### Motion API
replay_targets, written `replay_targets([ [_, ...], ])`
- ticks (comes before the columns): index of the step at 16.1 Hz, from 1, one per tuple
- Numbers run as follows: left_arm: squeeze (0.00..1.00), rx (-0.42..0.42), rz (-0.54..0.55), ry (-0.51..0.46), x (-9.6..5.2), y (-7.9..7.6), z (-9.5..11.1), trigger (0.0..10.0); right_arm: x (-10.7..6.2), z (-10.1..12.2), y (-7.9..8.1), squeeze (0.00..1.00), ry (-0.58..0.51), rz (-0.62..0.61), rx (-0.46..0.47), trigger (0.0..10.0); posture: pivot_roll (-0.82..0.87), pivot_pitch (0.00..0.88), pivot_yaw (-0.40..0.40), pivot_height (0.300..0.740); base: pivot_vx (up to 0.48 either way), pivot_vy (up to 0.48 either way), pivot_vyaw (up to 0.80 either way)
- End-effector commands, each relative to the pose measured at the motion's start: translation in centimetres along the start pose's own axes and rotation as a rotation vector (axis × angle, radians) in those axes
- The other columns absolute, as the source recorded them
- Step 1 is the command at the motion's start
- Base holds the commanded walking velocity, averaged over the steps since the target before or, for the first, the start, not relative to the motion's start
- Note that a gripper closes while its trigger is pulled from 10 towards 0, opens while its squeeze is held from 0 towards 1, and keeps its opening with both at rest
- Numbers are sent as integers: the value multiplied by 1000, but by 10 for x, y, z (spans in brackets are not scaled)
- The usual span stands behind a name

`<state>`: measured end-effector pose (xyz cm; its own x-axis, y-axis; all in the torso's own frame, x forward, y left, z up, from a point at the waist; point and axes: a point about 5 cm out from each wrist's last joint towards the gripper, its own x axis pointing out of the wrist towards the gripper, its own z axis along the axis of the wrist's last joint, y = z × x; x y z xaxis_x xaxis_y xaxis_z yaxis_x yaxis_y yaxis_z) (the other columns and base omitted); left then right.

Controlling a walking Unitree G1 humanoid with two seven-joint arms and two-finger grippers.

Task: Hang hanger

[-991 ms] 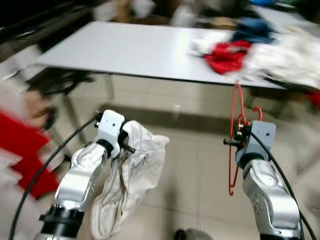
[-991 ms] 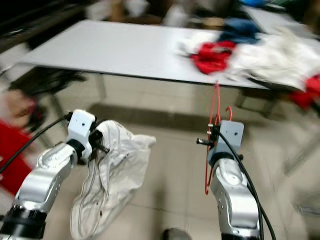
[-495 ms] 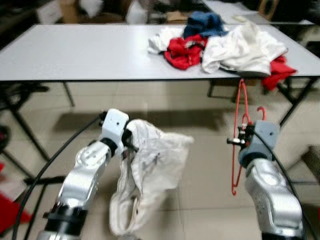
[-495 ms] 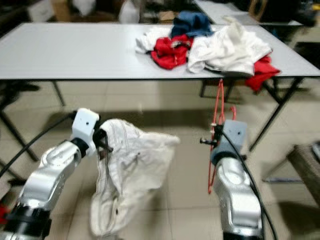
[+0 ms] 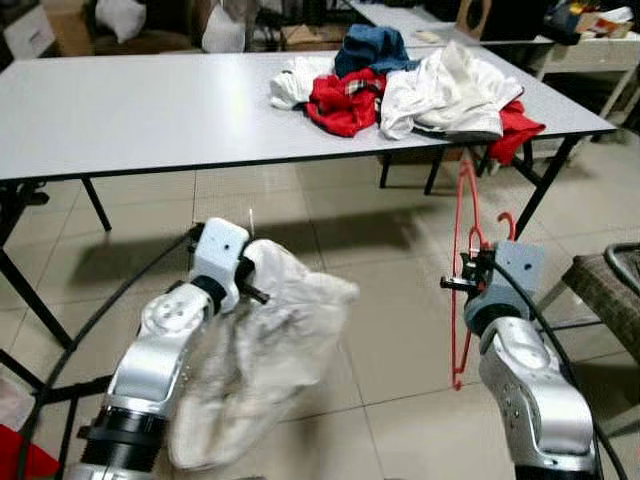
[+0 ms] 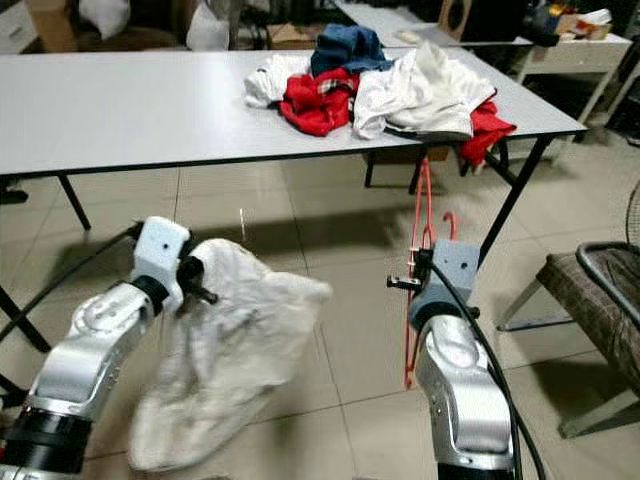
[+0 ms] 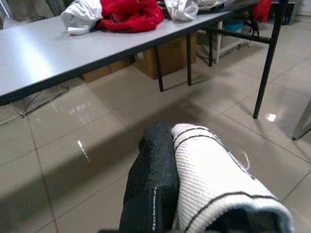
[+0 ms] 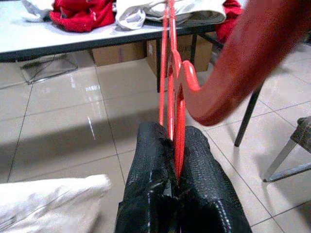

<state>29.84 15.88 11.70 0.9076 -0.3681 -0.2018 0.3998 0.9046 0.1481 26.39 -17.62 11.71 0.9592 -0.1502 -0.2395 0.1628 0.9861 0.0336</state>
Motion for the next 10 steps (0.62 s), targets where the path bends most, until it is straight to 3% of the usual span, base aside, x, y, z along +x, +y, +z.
replay_targets([
  [1,0,17,-7,-56,2,-2,13,10000,0,1,-4,0,-4,-16,-4,10000,-106,0,-2,740,0,326,0],
  [5,0,18,-8,-56,3,-1,13,10000,0,1,-4,0,-3,-18,-2,10000,-107,0,1,740,0,326,0],
  [10,0,18,21,-63,5,0,17,10000,1,4,-7,0,-37,-65,-57,10000,-109,0,4,740,0,0,0],
])
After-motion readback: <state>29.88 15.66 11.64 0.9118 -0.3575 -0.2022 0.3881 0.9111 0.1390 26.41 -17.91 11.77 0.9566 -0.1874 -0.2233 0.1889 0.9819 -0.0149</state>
